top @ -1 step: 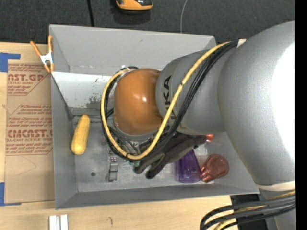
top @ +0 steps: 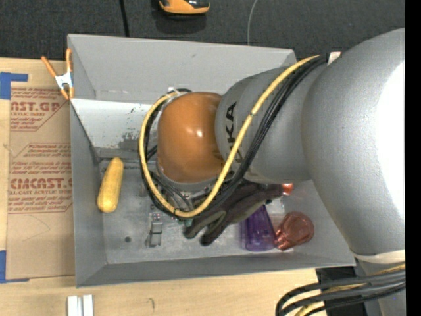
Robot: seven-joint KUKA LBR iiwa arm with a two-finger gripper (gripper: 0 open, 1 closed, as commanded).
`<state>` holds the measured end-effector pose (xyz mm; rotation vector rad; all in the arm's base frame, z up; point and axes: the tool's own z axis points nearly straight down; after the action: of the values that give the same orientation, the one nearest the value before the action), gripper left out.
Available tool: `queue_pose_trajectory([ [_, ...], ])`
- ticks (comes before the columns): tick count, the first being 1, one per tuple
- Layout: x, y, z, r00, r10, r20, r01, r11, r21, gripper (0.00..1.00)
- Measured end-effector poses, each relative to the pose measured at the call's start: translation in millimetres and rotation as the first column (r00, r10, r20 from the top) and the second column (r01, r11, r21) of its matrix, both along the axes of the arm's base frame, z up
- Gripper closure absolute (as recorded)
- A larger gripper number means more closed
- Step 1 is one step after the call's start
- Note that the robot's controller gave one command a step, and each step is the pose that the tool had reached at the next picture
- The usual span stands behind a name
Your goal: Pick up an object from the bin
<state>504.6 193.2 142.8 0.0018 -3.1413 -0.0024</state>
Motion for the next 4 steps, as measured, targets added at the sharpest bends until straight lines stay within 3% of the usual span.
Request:
queue_pose_trajectory([
  [1,17.2,-44,-42,0.963,0.268,0.008,-0.268,0.964,0.001,0.0],
  [2,26.0,-70,-45,0.833,0.553,-0.003,-0.553,0.833,0.0,0.0],
  [3,42.2,-132,-34,0.768,0.641,0.003,-0.641,0.768,-0.001,0.0],
  [4,46.3,-146,-56,0.586,0.81,0.002,-0.81,0.586,-0.001,0.0],
])
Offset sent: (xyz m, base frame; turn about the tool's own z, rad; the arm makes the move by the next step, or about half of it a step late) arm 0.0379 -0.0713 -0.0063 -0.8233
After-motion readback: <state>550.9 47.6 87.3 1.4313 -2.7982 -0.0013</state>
